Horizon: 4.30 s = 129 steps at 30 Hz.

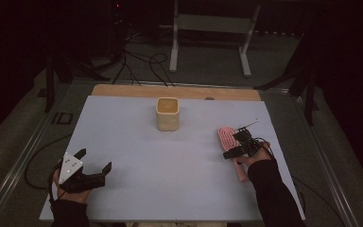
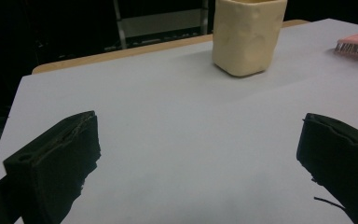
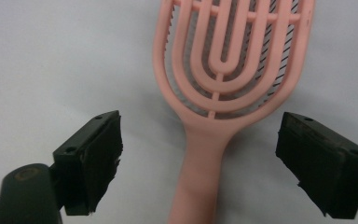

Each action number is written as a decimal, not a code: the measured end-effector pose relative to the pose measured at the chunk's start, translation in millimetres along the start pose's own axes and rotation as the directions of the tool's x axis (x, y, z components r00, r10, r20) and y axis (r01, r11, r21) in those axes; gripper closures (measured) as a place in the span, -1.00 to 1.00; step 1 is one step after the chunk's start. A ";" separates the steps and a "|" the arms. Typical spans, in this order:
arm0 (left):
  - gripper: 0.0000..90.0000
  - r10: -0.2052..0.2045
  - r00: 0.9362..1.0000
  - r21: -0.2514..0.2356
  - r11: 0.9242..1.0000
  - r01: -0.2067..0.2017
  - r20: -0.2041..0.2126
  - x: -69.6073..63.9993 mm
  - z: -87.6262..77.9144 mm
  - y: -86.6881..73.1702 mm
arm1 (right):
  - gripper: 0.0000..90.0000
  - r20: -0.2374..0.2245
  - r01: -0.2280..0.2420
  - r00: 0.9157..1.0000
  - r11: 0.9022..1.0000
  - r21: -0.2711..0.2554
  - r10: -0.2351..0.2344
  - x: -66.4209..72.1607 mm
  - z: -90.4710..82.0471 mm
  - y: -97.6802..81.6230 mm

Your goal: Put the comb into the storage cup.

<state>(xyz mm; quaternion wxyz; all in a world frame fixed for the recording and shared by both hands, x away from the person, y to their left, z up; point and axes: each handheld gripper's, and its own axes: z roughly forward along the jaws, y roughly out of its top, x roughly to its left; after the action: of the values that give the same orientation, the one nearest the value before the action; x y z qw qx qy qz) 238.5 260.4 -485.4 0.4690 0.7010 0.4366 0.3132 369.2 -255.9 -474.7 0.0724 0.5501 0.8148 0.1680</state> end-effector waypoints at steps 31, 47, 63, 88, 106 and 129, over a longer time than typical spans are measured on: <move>-1.00 -0.004 1.000 0.001 1.000 0.004 -0.004 0.7 -0.2 -0.3 | 0.21 0.042 0.040 0.998 0.993 0.108 -0.044 -6.3 15.7 0.1; -1.00 -0.003 1.000 0.005 1.000 0.003 -0.004 0.8 0.0 -0.5 | 0.45 0.077 0.154 0.983 0.980 0.127 -0.165 -2.4 15.7 0.6; -1.00 0.000 1.000 0.010 1.000 0.000 -0.002 0.0 0.6 -0.4 | 0.28 -0.014 0.142 0.990 0.978 0.154 -0.142 -3.9 18.3 4.3; -1.00 0.001 1.000 0.019 1.000 -0.001 -0.005 0.5 1.3 -0.9 | 0.55 0.008 0.133 0.991 0.982 0.136 -0.135 -5.8 15.1 0.0; -1.00 -0.003 1.000 0.026 1.000 0.003 -0.008 0.5 2.1 -1.2 | 0.55 0.002 0.151 0.988 0.987 0.047 -0.151 1.7 1.9 -2.1; -1.00 0.001 1.000 0.035 0.999 -0.001 -0.011 0.7 2.3 -1.7 | 0.56 -0.023 0.159 0.986 0.967 -0.197 -0.167 28.2 -18.1 -13.0</move>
<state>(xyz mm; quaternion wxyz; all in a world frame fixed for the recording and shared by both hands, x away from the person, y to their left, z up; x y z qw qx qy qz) 240.2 260.4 -487.8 0.4542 0.7076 0.4441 0.3094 341.6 -237.9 -460.6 0.1232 0.4682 0.8382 0.2511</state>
